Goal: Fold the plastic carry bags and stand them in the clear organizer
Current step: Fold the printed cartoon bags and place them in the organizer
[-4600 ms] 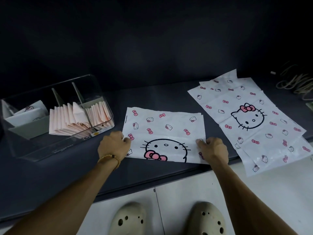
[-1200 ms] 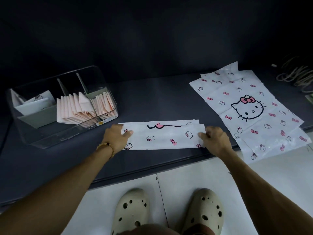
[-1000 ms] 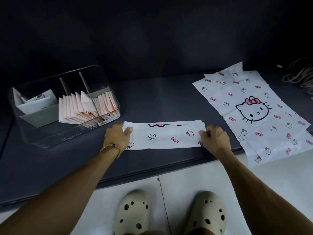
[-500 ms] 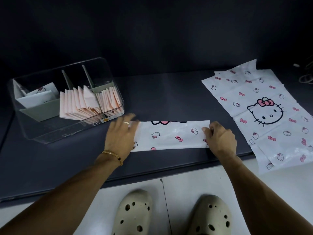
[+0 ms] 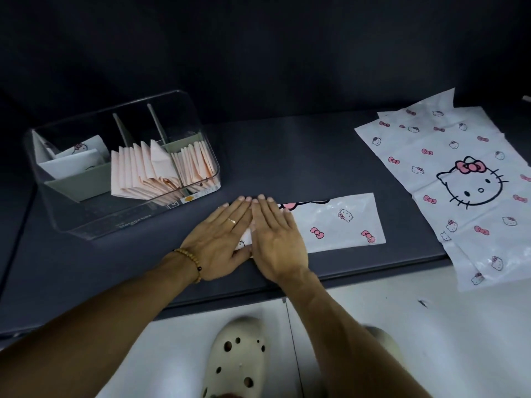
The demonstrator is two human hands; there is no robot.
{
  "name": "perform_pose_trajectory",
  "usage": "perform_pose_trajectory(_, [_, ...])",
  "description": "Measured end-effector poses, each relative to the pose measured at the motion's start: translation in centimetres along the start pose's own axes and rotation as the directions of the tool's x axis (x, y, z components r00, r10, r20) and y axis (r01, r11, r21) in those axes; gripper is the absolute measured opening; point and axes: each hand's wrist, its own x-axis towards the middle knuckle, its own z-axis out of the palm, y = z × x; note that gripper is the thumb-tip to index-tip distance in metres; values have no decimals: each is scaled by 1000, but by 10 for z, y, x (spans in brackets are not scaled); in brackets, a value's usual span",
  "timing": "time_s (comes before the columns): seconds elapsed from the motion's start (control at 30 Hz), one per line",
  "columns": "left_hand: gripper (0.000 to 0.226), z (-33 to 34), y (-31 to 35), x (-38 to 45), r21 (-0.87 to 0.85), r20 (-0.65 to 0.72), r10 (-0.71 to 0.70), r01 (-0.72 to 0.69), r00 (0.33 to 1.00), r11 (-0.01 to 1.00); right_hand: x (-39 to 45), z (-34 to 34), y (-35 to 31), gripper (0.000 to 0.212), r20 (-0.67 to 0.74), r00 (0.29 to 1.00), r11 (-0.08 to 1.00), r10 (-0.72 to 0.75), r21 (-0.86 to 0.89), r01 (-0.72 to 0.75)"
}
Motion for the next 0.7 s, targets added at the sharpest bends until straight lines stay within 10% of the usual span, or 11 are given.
perform_pose_trajectory(0.7, [77, 2, -4, 1, 25, 4, 2, -2, 1000, 1000, -30, -44, 140, 83, 82, 994, 971, 70, -235, -49])
